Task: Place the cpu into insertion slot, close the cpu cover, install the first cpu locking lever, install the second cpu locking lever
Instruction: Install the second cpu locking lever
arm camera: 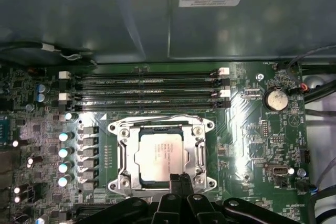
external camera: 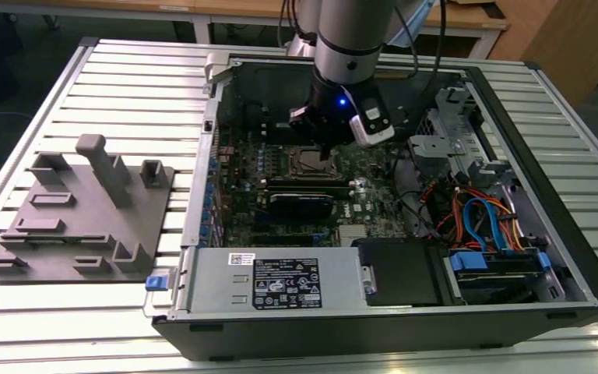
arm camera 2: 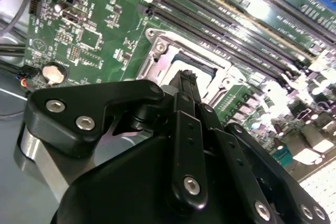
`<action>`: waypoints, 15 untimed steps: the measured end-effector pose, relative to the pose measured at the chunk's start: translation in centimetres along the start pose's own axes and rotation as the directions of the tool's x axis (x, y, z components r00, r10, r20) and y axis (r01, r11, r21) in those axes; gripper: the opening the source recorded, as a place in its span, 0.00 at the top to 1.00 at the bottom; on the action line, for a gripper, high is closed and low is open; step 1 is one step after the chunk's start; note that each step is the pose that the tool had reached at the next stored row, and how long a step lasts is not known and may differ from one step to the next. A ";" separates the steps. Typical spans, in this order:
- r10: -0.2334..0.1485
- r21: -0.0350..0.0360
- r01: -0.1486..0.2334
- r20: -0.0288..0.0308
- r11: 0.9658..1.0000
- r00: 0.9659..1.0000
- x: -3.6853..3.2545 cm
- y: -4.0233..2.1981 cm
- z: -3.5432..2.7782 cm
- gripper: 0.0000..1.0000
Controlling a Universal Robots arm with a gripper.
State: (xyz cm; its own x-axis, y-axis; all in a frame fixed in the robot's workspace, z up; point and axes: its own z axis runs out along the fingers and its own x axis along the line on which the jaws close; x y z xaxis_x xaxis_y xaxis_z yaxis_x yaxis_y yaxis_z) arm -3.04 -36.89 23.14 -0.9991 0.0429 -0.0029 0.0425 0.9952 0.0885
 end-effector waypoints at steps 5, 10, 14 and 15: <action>-0.002 0.000 0.002 0.000 1.000 1.000 0.27 -0.92 -0.06 0.89; -0.003 0.000 0.003 0.000 1.000 1.000 0.41 -1.64 -0.09 0.89; -0.003 0.000 0.003 0.000 1.000 1.000 0.75 -2.00 -0.09 0.89; -0.003 -0.001 0.003 0.000 1.000 1.000 0.86 -2.08 -0.08 0.89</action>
State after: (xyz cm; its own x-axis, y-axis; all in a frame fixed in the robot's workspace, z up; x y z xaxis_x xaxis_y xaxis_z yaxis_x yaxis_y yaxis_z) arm -3.99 -38.93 23.04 -0.9992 0.0400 -0.0029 0.0396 0.9952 0.0894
